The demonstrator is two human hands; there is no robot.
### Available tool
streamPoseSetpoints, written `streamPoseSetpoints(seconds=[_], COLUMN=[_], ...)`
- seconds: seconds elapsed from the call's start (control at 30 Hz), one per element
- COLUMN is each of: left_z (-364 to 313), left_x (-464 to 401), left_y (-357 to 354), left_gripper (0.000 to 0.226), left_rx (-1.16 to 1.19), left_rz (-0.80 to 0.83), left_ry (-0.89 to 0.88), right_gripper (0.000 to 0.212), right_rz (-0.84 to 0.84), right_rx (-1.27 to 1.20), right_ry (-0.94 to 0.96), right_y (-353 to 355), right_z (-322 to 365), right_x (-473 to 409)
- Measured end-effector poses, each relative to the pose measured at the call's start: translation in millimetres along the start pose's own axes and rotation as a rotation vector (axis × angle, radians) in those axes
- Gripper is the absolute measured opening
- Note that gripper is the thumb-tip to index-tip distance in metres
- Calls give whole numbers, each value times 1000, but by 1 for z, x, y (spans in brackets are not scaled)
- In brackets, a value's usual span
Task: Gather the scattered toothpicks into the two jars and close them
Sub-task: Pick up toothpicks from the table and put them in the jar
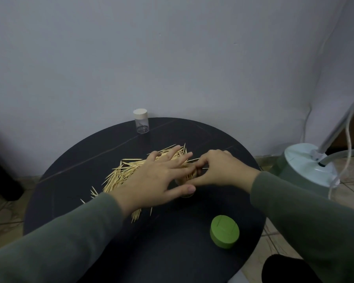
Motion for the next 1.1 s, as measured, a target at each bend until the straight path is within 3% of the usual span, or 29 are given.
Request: streamPoseSetpoints(seconds=[0.13,0.27,0.4,0.57,0.67,0.83,0.97,1.1], left_z=[6,34,66,76,79,87,92,91], left_x=[3,11,21,31,31,34,35,33], left_y=[15,26,11,-25,-30,-26,-24,-25], left_gripper=[57,48,26,17,12,4,19,30], left_rx=[101,117,19,177,164,127,71,46], left_rz=[-164,-271,-68,197,197,122,102,138], left_ry=[22,257,465,520,525,558,564,537], right_gripper=[51,51,38,18,10,17,20,41], right_rz=[31,40,-90,-100,-70,-94,-167,-186], right_rx=[102,299,302,300,205,174,174,194], right_ry=[4,12,-27,-97,-97,-17,44,79], right_y=[-1,-4,2,-5,-12,-18,-14,-14], right_z=[0,-6,-12,-28,-29,-8,5,13], right_x=[-1,-7,-25,-47,-57,-63,-64,-65])
Point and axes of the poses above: each hand's wrist, its own x-axis away from the middle knuckle, its own y-axis out of the back of the hand, z = x × y, the point moved 10 cm from there along -x, towards the middle knuckle, and after that the axes turned 15 degrees about -y, right-handed, at the moved point
